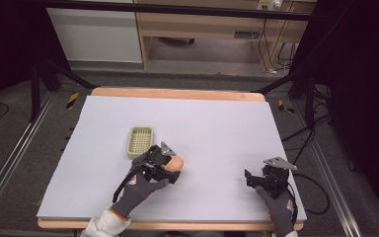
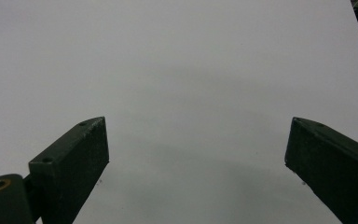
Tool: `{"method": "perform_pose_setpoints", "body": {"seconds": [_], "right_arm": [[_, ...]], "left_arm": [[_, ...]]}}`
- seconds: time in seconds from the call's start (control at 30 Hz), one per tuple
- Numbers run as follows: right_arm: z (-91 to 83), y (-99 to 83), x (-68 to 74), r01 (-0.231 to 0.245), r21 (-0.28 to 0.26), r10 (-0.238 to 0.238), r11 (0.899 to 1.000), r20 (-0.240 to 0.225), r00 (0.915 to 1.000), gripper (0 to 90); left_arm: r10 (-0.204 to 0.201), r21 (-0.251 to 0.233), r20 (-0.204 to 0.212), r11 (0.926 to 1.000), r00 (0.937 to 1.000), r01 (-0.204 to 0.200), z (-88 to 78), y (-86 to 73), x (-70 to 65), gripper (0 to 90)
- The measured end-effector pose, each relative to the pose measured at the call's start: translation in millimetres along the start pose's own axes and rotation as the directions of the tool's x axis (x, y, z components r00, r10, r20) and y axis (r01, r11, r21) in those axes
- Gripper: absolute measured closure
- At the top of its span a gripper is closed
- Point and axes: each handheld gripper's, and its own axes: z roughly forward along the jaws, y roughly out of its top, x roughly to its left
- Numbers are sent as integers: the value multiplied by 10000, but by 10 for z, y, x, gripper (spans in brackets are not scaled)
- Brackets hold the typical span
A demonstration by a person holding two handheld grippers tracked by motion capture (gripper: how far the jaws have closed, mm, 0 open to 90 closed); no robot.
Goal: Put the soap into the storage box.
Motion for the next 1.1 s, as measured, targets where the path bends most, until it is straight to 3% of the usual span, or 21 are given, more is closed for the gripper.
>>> {"method": "perform_pose_setpoints", "body": {"seconds": [0.6, 0.87, 1.1], "right_arm": [[-9, -3, -2, 89, -60, -89, 9999, -7, 10000, 66], [-11, -1, 1, 86, -90, -86, 9999, -27, 10000, 65], [-9, 0, 1, 93, -84, -94, 9999, -20, 10000, 65]], "left_arm": [[-536, -270, -327, 9982, 9980, 527, -174, -138, 217, 318], [-998, -589, -582, 9936, 9933, 963, -290, -156, 356, 318], [-1168, -770, -729, 9908, 9905, 1111, -363, -156, 445, 318]]}}
